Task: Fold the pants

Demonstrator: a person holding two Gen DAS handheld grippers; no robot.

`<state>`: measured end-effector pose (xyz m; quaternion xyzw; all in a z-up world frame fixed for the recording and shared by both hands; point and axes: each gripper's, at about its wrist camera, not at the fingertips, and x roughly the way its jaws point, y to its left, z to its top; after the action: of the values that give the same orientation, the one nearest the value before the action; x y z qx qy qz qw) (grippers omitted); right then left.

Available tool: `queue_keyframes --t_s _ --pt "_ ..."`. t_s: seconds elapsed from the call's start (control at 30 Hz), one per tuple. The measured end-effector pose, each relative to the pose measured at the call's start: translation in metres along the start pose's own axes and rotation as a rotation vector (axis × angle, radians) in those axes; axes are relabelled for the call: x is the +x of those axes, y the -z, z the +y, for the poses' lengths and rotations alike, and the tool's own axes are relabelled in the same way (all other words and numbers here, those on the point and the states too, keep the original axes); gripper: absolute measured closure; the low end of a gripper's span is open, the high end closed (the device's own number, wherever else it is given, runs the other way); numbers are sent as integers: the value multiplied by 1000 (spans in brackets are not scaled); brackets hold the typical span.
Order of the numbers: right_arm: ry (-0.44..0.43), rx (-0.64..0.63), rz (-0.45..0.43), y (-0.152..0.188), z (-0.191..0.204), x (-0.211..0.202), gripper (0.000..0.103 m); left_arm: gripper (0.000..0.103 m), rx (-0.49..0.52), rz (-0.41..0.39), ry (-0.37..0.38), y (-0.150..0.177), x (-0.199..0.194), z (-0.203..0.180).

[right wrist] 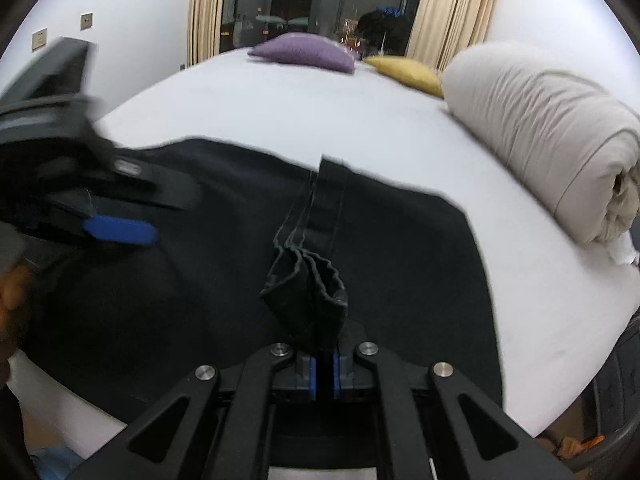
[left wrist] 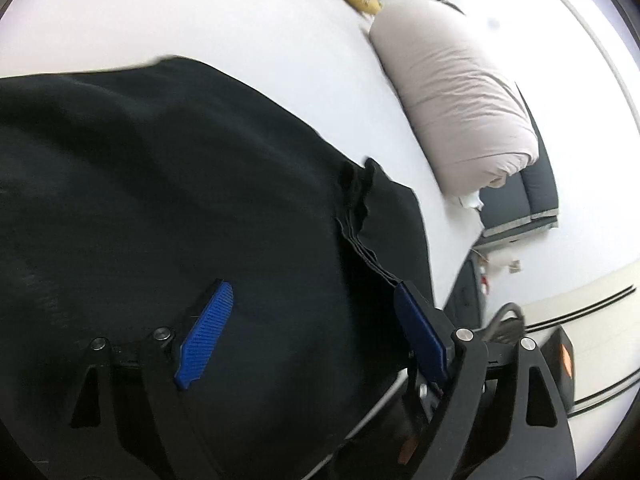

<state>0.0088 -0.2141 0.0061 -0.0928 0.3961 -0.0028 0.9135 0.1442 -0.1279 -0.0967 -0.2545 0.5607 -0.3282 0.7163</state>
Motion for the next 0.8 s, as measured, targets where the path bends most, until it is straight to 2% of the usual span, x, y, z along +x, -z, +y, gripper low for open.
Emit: queue_keyframes --t_s 0.13,0.3,0.33,0.37,0.43,0.5,0.53,0.63,0.8 --pt "7 -36 -44 -10 19 -16 97 21 -31 53 32 -10 16 -2" --pt "3 -114 -63 -14 44 -22 97 23 -38 98 42 -23 14 0" --pt "-1 -129 -66 -15 49 -23 96 32 -38 102 44 -25 12 2" --pt "-4 -143 -71 -16 54 -24 96 45 -43 106 43 -27 10 4" --pt "-12 -156 -73 -18 60 -24 96 49 -64 111 57 -29 3 10" --pt "-18 -164 -77 -20 63 -25 96 64 -59 110 56 -30 -3 12" --pt "-20 -168 -79 -20 62 -25 96 74 -49 117 41 -30 -6 14" --pt "-29 -189 -92 -24 67 -28 96 87 -30 109 39 -33 -22 18" --pt "-64 -229 -117 -32 85 -34 97 94 54 82 14 -41 -57 16"
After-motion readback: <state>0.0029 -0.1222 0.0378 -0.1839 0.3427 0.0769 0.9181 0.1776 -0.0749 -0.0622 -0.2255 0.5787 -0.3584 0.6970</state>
